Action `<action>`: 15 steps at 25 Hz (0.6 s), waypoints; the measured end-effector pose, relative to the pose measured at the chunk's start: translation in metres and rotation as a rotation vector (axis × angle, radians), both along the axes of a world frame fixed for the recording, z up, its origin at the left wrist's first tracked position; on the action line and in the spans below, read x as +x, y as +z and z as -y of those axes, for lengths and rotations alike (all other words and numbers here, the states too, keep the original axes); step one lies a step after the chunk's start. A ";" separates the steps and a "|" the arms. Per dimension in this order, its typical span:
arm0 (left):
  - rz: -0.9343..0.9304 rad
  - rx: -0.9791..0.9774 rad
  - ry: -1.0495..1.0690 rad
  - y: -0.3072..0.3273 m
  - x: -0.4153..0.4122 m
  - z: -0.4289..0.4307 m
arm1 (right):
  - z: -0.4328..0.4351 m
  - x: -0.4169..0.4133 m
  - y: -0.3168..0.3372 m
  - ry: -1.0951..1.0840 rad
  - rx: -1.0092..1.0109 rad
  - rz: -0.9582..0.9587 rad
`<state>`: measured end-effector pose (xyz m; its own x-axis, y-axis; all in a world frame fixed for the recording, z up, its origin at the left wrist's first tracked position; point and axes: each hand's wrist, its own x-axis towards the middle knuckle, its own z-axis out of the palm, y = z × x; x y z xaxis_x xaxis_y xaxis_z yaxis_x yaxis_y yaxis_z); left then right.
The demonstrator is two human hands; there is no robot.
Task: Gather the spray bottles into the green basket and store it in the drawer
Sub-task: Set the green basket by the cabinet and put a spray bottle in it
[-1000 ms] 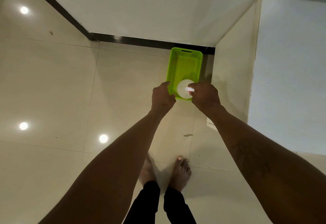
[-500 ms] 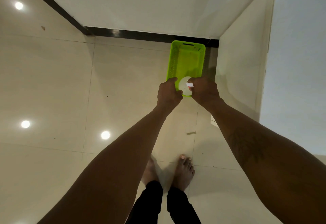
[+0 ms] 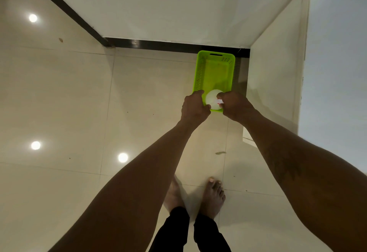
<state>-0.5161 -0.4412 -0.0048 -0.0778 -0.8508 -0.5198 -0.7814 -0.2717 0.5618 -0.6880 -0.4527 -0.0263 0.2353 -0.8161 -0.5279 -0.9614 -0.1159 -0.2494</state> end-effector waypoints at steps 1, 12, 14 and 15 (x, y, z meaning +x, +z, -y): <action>0.000 0.001 -0.005 0.000 0.001 -0.001 | 0.001 -0.001 0.000 0.003 -0.001 -0.001; 0.019 0.050 0.003 -0.003 0.000 -0.010 | 0.007 0.013 0.008 -0.286 -0.107 0.086; 0.019 0.038 -0.008 -0.001 -0.003 -0.007 | 0.010 0.016 0.010 -0.439 -0.085 0.124; 0.016 0.038 -0.006 -0.001 -0.004 -0.005 | 0.012 0.017 0.010 -0.485 -0.088 0.141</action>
